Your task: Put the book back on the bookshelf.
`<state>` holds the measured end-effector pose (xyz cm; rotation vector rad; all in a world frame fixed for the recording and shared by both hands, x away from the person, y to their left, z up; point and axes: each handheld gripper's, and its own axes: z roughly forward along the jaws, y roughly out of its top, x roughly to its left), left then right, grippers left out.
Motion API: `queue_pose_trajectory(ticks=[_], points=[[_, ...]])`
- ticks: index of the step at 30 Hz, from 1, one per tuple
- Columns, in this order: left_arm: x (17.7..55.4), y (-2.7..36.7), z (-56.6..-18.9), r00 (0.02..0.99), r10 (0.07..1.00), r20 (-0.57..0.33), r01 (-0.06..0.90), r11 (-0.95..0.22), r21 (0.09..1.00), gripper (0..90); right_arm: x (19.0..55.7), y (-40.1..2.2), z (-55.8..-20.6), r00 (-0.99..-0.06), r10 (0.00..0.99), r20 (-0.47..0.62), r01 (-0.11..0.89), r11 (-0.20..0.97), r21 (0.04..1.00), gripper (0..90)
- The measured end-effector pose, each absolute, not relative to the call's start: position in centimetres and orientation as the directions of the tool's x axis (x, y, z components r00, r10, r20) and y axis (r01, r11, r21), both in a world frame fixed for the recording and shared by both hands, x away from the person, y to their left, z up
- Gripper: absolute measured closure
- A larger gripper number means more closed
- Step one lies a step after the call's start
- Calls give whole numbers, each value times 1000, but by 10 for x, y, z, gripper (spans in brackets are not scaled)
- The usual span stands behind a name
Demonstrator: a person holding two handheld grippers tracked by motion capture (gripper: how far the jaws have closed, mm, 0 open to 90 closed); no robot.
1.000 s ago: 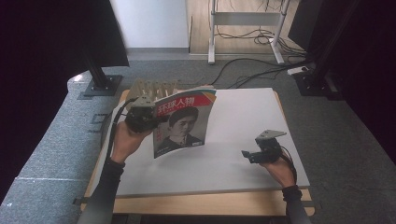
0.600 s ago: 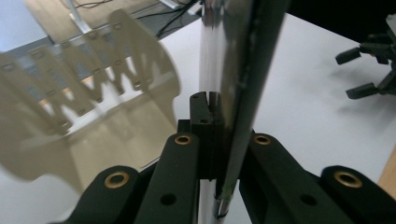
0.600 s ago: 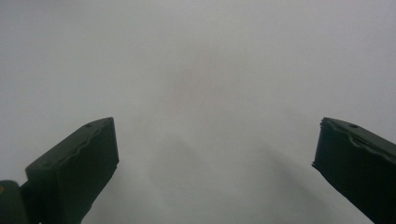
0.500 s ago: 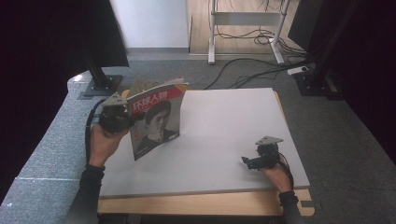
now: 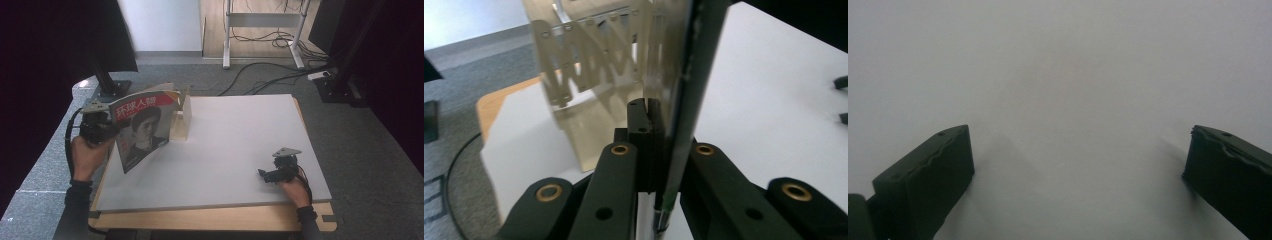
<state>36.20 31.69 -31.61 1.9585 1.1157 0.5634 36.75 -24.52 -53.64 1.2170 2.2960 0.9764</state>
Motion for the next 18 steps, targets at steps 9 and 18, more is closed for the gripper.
queue_pose_trajectory(ticks=[9, 18], points=[[375, 335, -313, 437, 899, -22, 532, -239, 812, 871, 368, -245, -536, -562, 827, 3, 576, 388, 719, 0], [407, 329, -321, 411, 911, -32, 539, -214, 814, 871, 367, -245, -537, -560, 828, 5, 577, 386, 720, 0]])
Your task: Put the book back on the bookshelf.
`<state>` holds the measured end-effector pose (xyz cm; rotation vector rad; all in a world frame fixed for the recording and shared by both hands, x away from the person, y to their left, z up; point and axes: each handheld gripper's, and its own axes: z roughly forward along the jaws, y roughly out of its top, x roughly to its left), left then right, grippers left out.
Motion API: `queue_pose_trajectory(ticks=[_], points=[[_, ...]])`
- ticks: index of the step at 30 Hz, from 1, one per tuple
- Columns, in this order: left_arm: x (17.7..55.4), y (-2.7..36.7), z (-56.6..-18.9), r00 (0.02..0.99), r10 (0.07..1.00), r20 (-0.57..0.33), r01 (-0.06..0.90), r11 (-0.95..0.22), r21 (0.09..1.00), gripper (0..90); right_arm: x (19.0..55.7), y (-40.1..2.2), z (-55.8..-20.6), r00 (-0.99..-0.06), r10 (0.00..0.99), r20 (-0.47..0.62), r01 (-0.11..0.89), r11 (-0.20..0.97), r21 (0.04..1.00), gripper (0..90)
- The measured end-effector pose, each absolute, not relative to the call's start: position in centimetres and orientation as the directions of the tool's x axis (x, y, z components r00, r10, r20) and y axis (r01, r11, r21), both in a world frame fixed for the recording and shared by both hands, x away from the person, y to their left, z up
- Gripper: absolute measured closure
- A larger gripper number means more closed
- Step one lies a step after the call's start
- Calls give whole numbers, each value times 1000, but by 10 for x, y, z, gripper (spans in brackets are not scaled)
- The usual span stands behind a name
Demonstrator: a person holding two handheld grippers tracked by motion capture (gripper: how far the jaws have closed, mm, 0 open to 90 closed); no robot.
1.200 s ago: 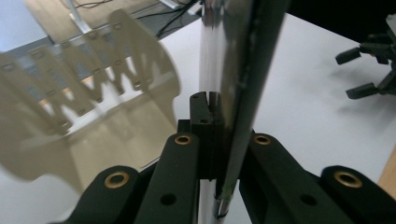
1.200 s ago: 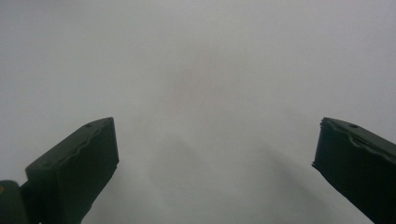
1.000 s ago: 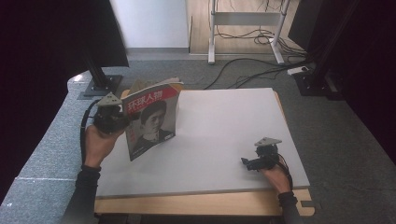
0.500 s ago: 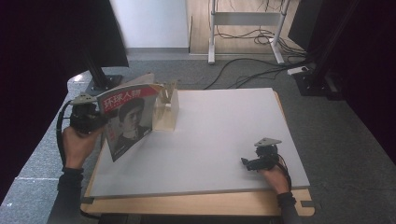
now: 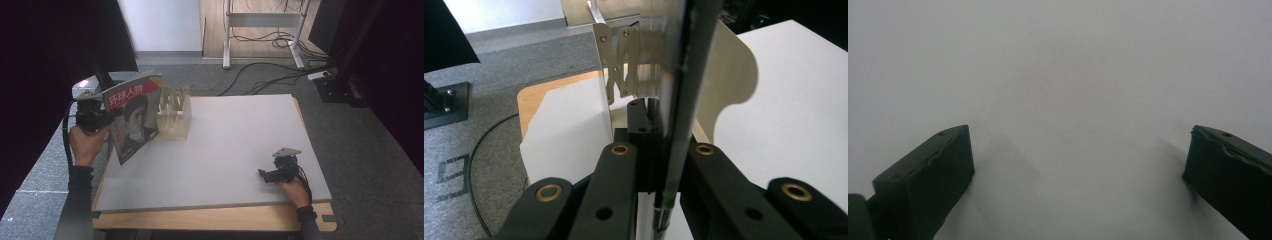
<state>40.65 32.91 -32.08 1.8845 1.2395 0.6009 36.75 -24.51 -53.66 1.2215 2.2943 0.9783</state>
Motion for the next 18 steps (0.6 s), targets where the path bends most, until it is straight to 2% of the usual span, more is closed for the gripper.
queue_pose_trajectory(ticks=[12, 18], points=[[437, 312, -339, 401, 916, -29, 488, -187, 852, 870, 368, -245, -537, -562, 827, 4, 575, 387, 721, 0], [436, 316, -334, 455, 889, -46, 558, -244, 793, 861, 368, -245, -537, -562, 827, 4, 575, 387, 721, 0]])
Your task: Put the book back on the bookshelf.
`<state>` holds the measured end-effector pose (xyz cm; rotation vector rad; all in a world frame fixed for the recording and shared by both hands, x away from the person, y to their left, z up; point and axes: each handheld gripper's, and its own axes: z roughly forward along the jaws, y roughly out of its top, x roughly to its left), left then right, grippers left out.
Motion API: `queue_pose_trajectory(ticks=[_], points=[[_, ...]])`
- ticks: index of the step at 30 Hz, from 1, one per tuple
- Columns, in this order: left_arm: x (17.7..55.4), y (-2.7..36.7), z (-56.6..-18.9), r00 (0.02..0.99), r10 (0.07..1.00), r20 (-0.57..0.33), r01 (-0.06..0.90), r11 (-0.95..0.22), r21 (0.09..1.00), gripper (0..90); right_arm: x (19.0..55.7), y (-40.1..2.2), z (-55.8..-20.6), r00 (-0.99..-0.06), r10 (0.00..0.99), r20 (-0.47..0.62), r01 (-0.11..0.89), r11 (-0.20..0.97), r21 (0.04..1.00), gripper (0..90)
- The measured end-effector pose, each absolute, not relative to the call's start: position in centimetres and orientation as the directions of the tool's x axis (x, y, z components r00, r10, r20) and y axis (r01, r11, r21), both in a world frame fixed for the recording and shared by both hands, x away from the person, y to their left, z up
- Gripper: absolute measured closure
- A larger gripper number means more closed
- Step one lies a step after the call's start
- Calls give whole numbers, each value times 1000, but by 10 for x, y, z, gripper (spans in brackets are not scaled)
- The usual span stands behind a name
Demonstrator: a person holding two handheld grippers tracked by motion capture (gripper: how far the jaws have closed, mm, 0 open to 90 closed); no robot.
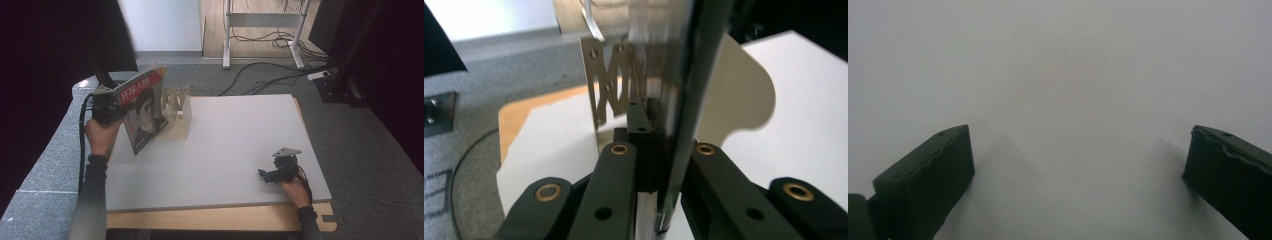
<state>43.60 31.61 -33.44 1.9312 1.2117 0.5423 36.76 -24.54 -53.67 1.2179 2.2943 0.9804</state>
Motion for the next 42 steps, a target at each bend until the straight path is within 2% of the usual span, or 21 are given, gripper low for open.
queue_pose_trajectory(ticks=[3, 7, 9, 13, 17, 24, 29, 42], points=[[434, 316, -332, 481, 876, -23, 587, -303, 751, 855, 368, -245, -537, -562, 827, 4, 575, 387, 721, 0], [433, 317, -332, 501, 864, -44, 626, -326, 708, 844, 368, -245, -537, -563, 826, 4, 575, 388, 720, 0], [431, 318, -332, 489, 871, -36, 618, -317, 720, 864, 368, -245, -537, -563, 826, 5, 575, 388, 720, 0], [432, 324, -339, 460, 882, -99, 580, -215, 785, 872, 368, -245, -537, -562, 827, 5, 575, 387, 721, 0], [437, 324, -347, 436, 892, -116, 561, -170, 810, 872, 368, -245, -537, -562, 827, 5, 575, 387, 720, 0], [441, 320, -361, 387, 921, -51, 543, -183, 819, 865, 367, -245, -537, -561, 828, 6, 577, 385, 720, 0], [442, 327, -363, 367, 929, -54, 551, -170, 817, 840, 367, -245, -537, -561, 827, 6, 576, 386, 721, 0], [440, 331, -364, 379, 923, -74, 539, -155, 828, 371, 368, -245, -536, -563, 826, 5, 576, 389, 719, 0]])
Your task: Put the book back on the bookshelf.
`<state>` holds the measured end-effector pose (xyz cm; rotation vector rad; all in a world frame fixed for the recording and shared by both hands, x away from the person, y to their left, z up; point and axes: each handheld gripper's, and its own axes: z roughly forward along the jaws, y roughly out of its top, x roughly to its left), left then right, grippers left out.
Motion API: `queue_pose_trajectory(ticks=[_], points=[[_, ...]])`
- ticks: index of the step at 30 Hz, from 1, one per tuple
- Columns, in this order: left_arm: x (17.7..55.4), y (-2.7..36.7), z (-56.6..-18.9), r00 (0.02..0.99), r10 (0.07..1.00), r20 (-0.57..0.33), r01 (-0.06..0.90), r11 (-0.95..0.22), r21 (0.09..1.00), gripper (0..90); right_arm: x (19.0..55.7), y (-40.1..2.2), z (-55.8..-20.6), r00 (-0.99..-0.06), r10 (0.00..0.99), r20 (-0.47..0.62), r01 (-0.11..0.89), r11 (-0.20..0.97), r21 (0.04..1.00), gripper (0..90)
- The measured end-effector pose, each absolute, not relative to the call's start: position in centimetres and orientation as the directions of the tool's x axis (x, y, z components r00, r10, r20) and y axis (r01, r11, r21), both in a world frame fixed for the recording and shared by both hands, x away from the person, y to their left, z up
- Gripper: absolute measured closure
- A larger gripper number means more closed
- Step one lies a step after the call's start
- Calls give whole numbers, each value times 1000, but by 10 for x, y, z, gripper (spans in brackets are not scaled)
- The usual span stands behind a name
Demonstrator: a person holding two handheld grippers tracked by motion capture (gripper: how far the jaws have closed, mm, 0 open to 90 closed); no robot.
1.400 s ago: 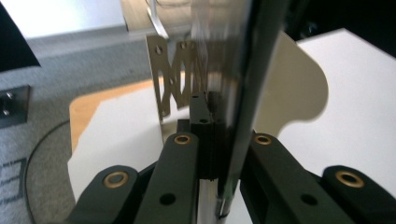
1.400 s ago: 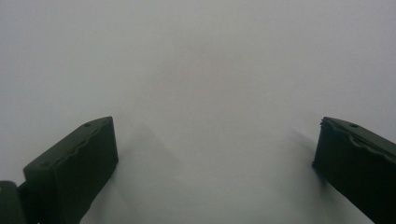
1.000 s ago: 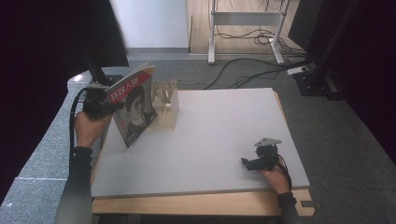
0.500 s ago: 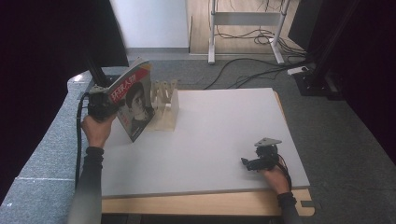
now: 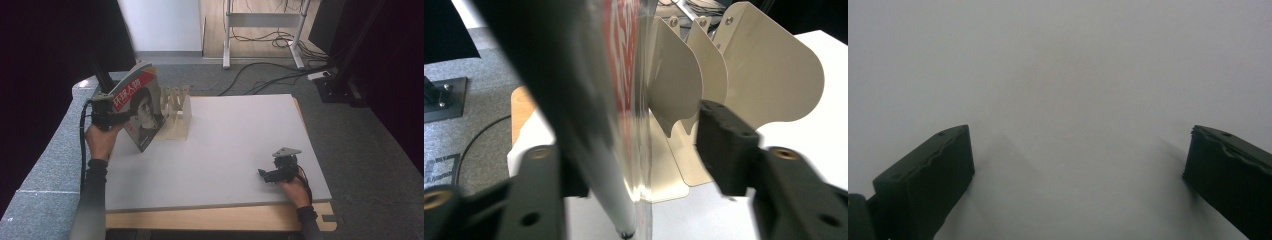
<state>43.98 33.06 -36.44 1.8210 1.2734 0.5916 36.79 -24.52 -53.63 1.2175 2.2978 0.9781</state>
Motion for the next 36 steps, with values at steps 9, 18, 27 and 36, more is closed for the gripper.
queue_pose_trajectory(ticks=[9, 18, 27, 36], points=[[428, 336, -365, 412, 907, -84, 554, -177, 814, 144, 368, -245, -536, -564, 826, 4, 576, 390, 719, 0], [409, 347, -362, 436, 892, -118, 542, -156, 826, 111, 368, -245, -536, -565, 825, 3, 575, 391, 718, 0], [385, 353, -363, 449, 888, -105, 528, -168, 833, 49, 368, -245, -536, -563, 826, 4, 577, 389, 718, 0], [360, 338, -360, 496, 866, -60, 490, -222, 843, 0, 368, -245, -536, -564, 826, 3, 576, 391, 718, 0]])
